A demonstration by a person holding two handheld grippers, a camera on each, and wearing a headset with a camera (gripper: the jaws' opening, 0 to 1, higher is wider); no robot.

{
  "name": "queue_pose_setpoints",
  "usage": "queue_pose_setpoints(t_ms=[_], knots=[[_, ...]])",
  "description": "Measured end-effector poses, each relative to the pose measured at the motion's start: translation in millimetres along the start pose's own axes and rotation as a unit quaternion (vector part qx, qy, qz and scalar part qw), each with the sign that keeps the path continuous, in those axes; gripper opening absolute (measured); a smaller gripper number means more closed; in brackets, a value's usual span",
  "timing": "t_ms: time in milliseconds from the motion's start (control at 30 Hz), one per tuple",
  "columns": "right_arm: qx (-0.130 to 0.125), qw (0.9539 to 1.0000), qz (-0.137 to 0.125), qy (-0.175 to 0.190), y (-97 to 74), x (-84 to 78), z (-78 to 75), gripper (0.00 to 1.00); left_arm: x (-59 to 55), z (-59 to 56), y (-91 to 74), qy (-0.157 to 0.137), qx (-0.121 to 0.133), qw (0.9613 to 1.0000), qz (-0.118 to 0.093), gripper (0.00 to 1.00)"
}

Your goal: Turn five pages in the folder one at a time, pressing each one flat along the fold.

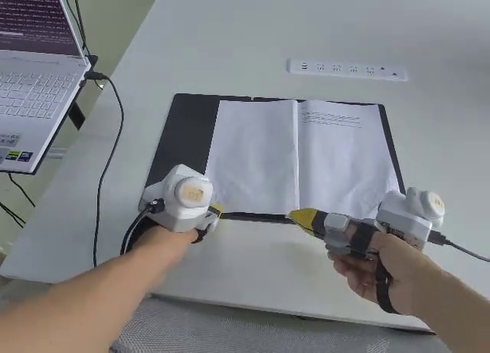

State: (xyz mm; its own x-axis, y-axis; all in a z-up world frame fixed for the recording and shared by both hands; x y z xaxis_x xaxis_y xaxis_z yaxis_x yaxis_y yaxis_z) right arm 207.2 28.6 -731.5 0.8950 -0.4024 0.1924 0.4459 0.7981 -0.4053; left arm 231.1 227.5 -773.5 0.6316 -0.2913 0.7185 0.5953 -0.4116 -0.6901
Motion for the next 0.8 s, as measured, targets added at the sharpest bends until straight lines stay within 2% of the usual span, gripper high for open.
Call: queue_pose_setpoints(t_ms=[33,133,233,267,300,400,467,567,600,667,700,800], knots=[[0.002,0.9998,-0.016,-0.014,-8.2,3.0,4.9,0.01,0.3,-1.7,-6.1,-0.004,-0.006,1.0000,-0.002,0.19],[-0.011,0.9980,-0.039,-0.049,-28.5,10.2,5.3,0.08,5.5,-5.8,-22.9,-0.013,-0.017,0.9996,-0.019,0.23],[-0.035,0.9936,-0.057,-0.091,-51.3,13.1,5.6,0.12,11.2,-9.2,-40.8,-0.034,-0.029,0.9982,-0.039,0.27],[-0.043,0.9916,-0.063,-0.104,-57.9,10.0,10.5,0.14,13.3,-10.7,-49.3,-0.034,-0.033,0.9978,-0.046,0.28],[-0.051,0.9893,-0.068,-0.119,-64.2,9.5,11.8,0.17,14.5,-11.5,-55.4,-0.034,-0.034,0.9977,-0.048,0.30],[-0.088,0.9776,-0.082,-0.173,-87.1,7.1,16.0,0.23,18.8,-14.9,-75.0,-0.044,-0.039,0.9962,-0.064,0.33],[-0.104,0.9701,-0.095,-0.198,-100.1,6.7,19.7,0.27,20.7,-15.3,-87.7,-0.050,-0.040,0.9953,-0.073,0.33],[-0.124,0.9625,-0.109,-0.215,-117.9,6.6,24.1,0.31,22.5,-16.8,-103.5,-0.049,-0.041,0.9945,-0.083,0.34],[-0.135,0.9579,-0.113,-0.227,-125.3,7.2,24.7,0.34,23.1,-17.9,-110.3,-0.049,-0.042,0.9944,-0.083,0.35],[-0.147,0.9534,-0.117,-0.236,-134.2,7.4,26.0,0.40,24.1,-20.7,-120.4,-0.046,-0.041,0.9944,-0.086,0.37],[-0.160,0.9493,-0.119,-0.243,-141.2,7.4,25.7,0.43,25.0,-22.3,-128.3,-0.045,-0.038,0.9942,-0.089,0.37],[-0.168,0.9449,-0.135,-0.247,-155.5,9.0,26.9,0.48,24.7,-24.8,-142.0,-0.054,-0.040,0.9936,-0.091,0.40]])
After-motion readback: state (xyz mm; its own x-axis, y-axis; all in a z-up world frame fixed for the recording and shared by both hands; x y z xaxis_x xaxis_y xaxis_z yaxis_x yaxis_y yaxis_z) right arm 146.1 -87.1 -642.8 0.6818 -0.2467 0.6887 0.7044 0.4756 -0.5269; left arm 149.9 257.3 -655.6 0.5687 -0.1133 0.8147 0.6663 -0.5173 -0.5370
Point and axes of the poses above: the centre of the closed fingertips' face, and the gripper's own axes: y roughly forward along the fingers, z roughly to its left, x roughly out of its top, the point moved 5 cm from there along -y, roughly backward along the fingers, and after that the axes turned 9 degrees about -x, right-handed, at the moved point
